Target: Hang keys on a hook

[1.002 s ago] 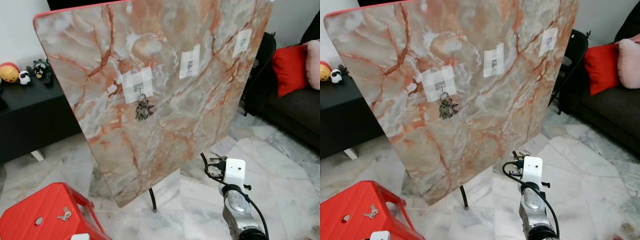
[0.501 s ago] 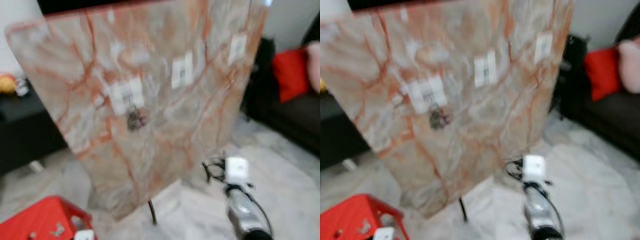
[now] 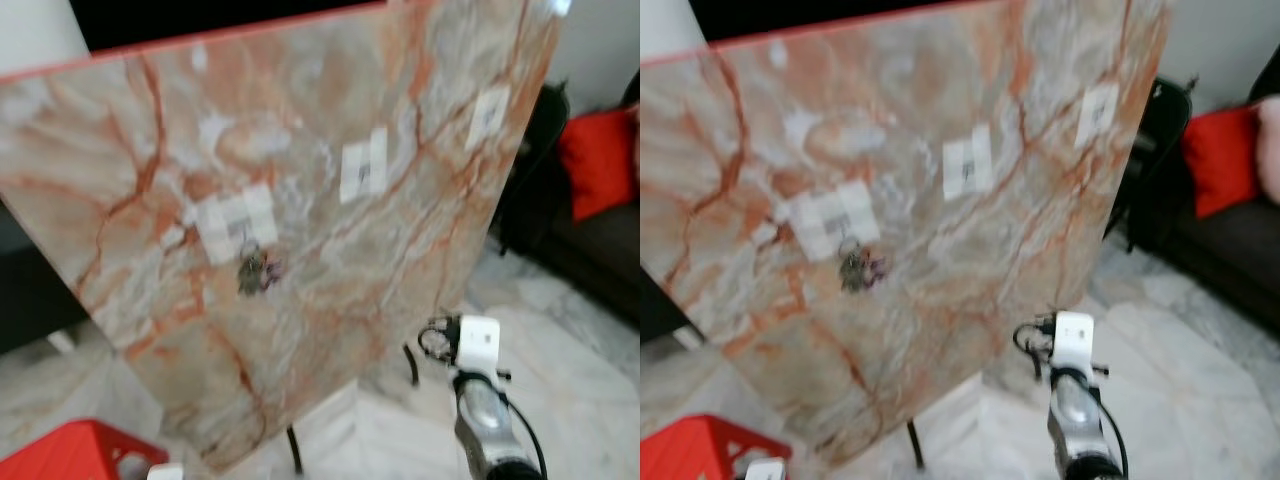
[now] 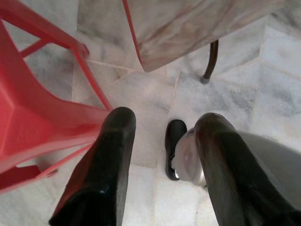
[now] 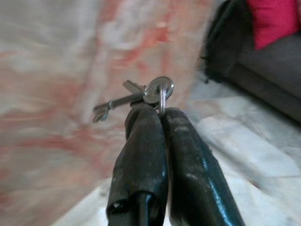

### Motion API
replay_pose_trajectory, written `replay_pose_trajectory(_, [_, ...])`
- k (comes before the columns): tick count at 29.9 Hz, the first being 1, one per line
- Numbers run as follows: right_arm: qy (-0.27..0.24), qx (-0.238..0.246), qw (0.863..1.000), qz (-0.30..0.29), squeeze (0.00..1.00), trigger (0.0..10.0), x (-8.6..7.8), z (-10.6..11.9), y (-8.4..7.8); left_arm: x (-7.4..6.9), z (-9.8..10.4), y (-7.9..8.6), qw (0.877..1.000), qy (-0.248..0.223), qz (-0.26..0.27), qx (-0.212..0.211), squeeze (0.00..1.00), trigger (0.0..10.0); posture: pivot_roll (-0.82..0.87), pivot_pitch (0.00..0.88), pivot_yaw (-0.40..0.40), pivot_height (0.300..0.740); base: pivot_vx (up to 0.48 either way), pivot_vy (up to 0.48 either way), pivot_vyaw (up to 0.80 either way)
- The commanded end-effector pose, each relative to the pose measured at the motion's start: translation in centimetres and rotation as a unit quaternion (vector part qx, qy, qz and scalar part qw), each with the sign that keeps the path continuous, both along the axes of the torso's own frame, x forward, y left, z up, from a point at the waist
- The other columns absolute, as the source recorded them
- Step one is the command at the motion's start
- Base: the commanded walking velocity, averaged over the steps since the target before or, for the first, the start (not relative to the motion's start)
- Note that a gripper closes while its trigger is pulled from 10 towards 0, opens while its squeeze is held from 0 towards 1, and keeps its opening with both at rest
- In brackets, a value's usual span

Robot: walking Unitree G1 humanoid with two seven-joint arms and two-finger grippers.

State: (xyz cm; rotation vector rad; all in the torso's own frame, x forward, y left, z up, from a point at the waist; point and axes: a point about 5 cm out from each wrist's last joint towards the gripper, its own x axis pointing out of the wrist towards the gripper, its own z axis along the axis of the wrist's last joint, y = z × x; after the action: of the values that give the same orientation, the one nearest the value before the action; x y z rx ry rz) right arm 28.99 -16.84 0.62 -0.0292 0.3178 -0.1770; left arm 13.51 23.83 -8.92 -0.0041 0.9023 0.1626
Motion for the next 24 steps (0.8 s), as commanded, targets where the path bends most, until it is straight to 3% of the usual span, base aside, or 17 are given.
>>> replay_pose_trajectory(1, [-0.013, 0.003, 1.0, 0.011, 0.0, 10.0, 0.6, 0.6, 0.6, -0.4, -0.1, 0.1, 1.0, 0.01, -0.003, 0.002, 0.0, 10.0, 0.04, 0.0, -0.026, 0.728, 0.244, 0.0, 0.0])
replay_pose_trajectory(10, [-0.025, 0.009, 0.999, 0.021, 0.0, 10.0, 1.1, 1.2, 1.0, -0.4, -0.2, 0.1, 1.0, 0.012, -0.006, 0.011, 0.0, 10.0, 0.04, 0.0, -0.025, 0.728, 0.0, 0.0, 0.0])
replay_pose_trajectory(24, [-0.108, -0.042, 0.991, 0.071, 0.0, 10.0, 4.0, 5.4, 2.4, -0.3, -0.1, 0.0, 1.0, 0.011, -0.003, 0.009, 0.0, 10.0, 0.04, 0.0, -0.029, 0.728, 0.0, 0.0, 0.0])
